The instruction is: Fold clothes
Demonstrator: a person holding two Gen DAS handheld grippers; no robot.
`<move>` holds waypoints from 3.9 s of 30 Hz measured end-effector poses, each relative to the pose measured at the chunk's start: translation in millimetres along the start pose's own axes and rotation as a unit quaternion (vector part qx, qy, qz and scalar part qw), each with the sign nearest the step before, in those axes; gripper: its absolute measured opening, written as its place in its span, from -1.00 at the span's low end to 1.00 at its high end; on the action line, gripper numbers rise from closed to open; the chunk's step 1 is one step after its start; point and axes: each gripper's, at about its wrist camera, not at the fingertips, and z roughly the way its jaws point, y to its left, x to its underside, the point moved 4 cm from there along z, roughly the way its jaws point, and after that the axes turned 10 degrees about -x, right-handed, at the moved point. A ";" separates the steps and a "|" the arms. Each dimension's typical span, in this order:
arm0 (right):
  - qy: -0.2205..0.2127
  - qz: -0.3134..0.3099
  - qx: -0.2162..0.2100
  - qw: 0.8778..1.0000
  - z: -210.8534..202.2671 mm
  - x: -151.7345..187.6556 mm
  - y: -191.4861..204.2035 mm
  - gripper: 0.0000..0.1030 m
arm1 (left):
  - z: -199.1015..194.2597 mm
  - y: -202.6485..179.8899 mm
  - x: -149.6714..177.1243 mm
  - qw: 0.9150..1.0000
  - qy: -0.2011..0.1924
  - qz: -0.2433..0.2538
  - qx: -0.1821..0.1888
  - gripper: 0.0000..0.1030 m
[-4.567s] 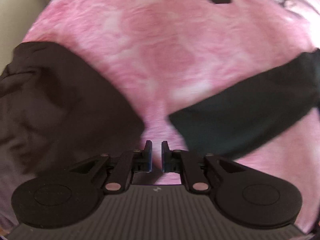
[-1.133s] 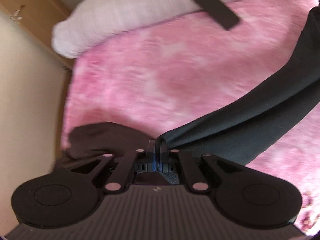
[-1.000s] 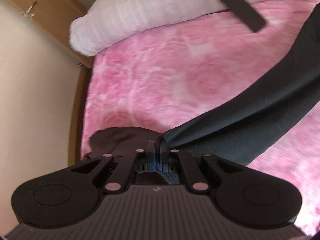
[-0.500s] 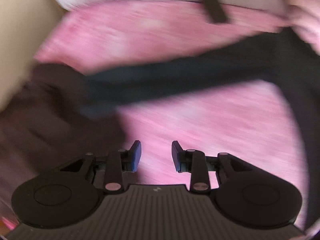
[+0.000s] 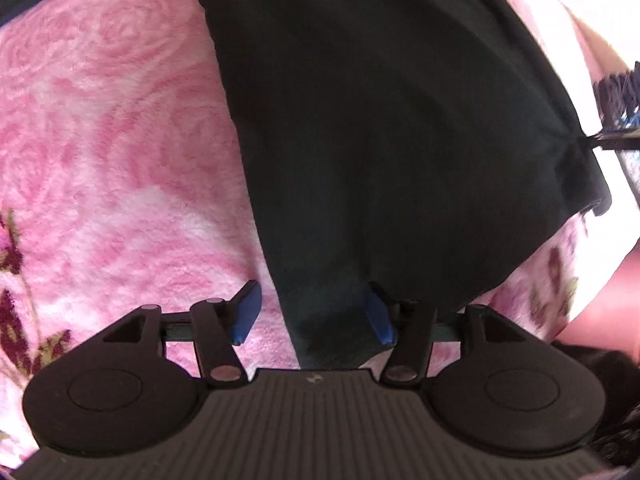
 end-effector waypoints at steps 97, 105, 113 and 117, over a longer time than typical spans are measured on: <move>-0.181 0.296 -0.079 0.934 -2.6 -141.8 -303.0 0.19 | 113.6 -425.5 -293.1 0.897 -0.120 0.426 0.012 -0.41; -0.170 0.302 -0.043 0.937 -7.2 -101.0 -296.3 -0.84 | 99.4 -416.8 -291.8 0.894 -0.138 0.425 0.023 -0.40; -0.148 0.321 -0.021 0.935 -38.9 -14.3 -283.1 -0.84 | 91.2 -426.0 -313.1 0.893 -0.184 0.409 0.029 -0.37; -0.199 0.308 -0.057 0.928 -40.8 -64.2 -279.4 -0.73 | 103.1 -429.0 -323.3 0.901 -0.172 0.398 0.022 -0.37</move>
